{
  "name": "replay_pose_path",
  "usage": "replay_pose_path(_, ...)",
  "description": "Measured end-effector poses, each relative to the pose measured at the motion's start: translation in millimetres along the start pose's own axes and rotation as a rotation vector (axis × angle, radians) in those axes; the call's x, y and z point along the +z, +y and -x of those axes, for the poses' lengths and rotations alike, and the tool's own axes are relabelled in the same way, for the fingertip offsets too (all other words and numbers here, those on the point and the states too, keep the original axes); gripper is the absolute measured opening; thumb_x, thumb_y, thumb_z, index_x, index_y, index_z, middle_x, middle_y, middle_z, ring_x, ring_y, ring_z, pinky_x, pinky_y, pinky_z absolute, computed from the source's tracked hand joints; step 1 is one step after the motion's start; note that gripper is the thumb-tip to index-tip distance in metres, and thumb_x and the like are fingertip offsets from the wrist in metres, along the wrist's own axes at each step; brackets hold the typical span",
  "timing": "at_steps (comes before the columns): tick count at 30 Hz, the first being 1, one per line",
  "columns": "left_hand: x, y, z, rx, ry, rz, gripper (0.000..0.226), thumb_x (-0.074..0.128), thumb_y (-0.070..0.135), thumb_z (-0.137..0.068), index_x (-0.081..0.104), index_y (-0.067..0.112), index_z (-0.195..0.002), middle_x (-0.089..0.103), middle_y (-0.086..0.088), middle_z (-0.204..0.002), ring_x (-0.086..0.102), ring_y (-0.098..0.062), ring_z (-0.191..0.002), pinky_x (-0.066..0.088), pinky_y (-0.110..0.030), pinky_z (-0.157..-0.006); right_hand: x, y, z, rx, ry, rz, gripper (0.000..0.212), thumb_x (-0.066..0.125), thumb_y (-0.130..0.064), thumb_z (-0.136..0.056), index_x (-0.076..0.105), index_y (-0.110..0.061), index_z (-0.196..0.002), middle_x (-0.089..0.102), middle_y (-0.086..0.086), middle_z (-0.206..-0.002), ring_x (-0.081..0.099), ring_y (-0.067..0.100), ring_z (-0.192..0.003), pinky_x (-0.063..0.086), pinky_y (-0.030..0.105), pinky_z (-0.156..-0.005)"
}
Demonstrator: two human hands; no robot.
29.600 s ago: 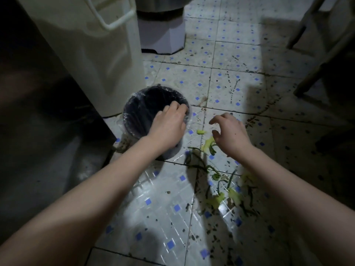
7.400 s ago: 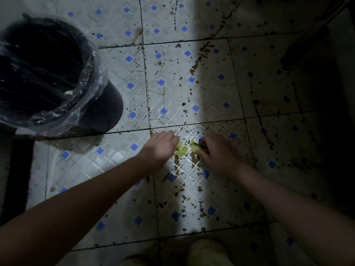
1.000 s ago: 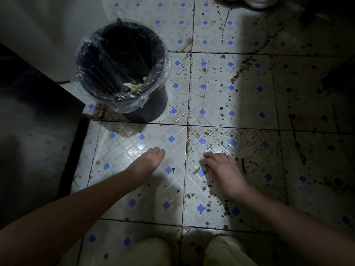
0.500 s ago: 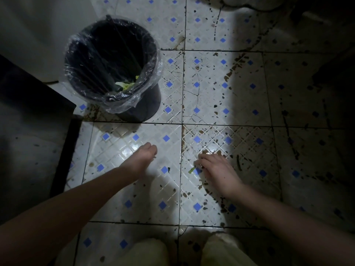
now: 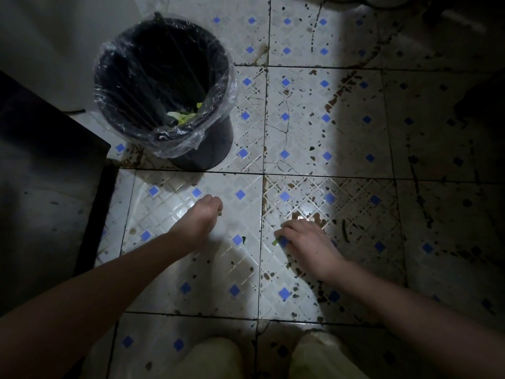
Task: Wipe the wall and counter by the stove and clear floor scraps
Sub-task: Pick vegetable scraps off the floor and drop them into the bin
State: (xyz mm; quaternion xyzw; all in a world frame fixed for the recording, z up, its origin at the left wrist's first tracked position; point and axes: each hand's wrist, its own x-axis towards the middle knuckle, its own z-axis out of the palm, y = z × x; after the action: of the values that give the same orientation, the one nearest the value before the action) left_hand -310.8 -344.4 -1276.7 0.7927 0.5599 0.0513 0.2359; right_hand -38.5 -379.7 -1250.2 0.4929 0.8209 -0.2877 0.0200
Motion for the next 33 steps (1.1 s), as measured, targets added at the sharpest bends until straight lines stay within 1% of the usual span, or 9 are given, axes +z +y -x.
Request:
replay_pose_path(2,-3.3,-0.5,0.0,0.008,-0.004,-0.007,0.022,0.06,-0.015,-0.075,0.057,0.004,-0.086,0.05,-0.009,-0.078,0.041,-0.015,-0.061,0.041,-0.028,-0.052,2.8,0.8,-2.3,-0.005,-0.001,0.033,0.035,0.058,-0.011,-0.089,0.058,-0.024,-0.121,0.055,-0.005,-0.123,0.049,0.013,-0.115,0.036,0.034,-0.107)
replay_pose_path(8,-2.8,14.4,0.0,0.038,-0.004,0.049,0.016,0.057,-0.015,-0.078,0.06,0.0,-0.084,0.054,-0.014,-0.075,0.049,-0.022,-0.057,0.047,-0.031,-0.051,5.3,0.8,-6.1,-0.002,-0.03,0.065,0.041,0.06,-0.006,-0.086,0.056,-0.025,-0.122,0.053,-0.007,-0.12,0.048,0.013,-0.112,0.032,0.03,-0.105)
replay_pose_path(11,1.0,28.5,5.8,0.022,-0.091,0.082,0.014,0.052,-0.007,-0.087,0.058,0.002,-0.095,0.05,-0.007,-0.085,0.048,-0.017,-0.071,0.039,-0.02,-0.063,5.9,0.3,-7.9,0.005,-0.029,0.067,0.04,0.06,-0.001,-0.084,0.058,-0.025,-0.116,0.057,-0.008,-0.111,0.049,0.012,-0.103,0.038,0.028,-0.098)
replay_pose_path(15,11.8,43.9,16.2,0.028,-0.22,0.11,0.011,0.048,0.002,-0.092,0.055,0.008,-0.099,0.053,-0.006,-0.095,0.05,-0.015,-0.081,0.045,-0.028,-0.072,2.0,-0.1,-11.5,0.011,-0.035,0.043,0.04,0.056,0.009,-0.078,0.059,-0.024,-0.102,0.056,-0.007,-0.099,0.047,0.013,-0.094,0.034,0.024,-0.086)
replay_pose_path(18,18.3,48.4,18.7,0.045,-0.287,0.062,0.012,0.049,0.006,-0.093,0.054,0.013,-0.101,0.055,-0.003,-0.099,0.047,-0.011,-0.081,0.041,-0.022,-0.069,2.6,1.1,-12.7,0.056,0.001,-0.007,0.03,0.055,0.006,-0.082,0.057,-0.022,-0.093,0.053,-0.007,-0.089,0.046,0.013,-0.087,0.032,0.024,-0.078)
replay_pose_path(22,22.5,48.8,18.8,0.052,-0.273,0.021,0.022,0.053,0.003,-0.089,0.052,0.013,-0.108,0.058,-0.005,-0.102,0.054,-0.017,-0.088,0.041,-0.023,-0.071,-0.8,3.1,-8.3,0.105,0.058,-0.076,0.009,0.056,-0.008,-0.088,0.058,-0.015,-0.092,0.056,-0.003,-0.09,0.046,0.014,-0.083,0.04,0.029,-0.08)
replay_pose_path(27,23.5,47.5,13.5,0.021,-0.262,0.007,0.019,0.054,0.006,-0.09,0.053,0.012,-0.108,0.06,-0.006,-0.102,0.055,-0.017,-0.087,0.047,-0.025,-0.073,-8.3,3.7,-3.1,0.166,0.061,-0.098,0.012,0.054,-0.008,-0.09,0.057,-0.019,-0.087,0.056,-0.006,-0.087,0.045,0.013,-0.082,0.031,0.022,-0.073)
replay_pose_path(30,24.5,47.2,12.7,-0.004,-0.273,0.027,0.014,0.052,0.003,-0.091,0.053,0.012,-0.102,0.06,-0.006,-0.099,0.052,-0.013,-0.082,0.047,-0.023,-0.07,-12.4,2.2,-1.9,0.172,0.043,-0.107,0.011,0.051,-0.012,-0.093,0.059,-0.018,-0.095,0.056,-0.006,-0.093,0.045,0.013,-0.088,0.036,0.025,-0.081)
replay_pose_path(33,23.3,48.7,11.0,0.004,-0.305,0.043,0.013,0.045,0.001,-0.092,0.051,0.012,-0.092,0.052,-0.004,-0.091,0.046,-0.013,-0.077,0.038,-0.021,-0.064,-12.0,0.7,-2.8,0.166,0.039,-0.115,0.013,0.049,-0.011,-0.093,0.06,-0.016,-0.097,0.057,-0.004,-0.094,0.048,0.014,-0.09,0.04,0.028,-0.086)
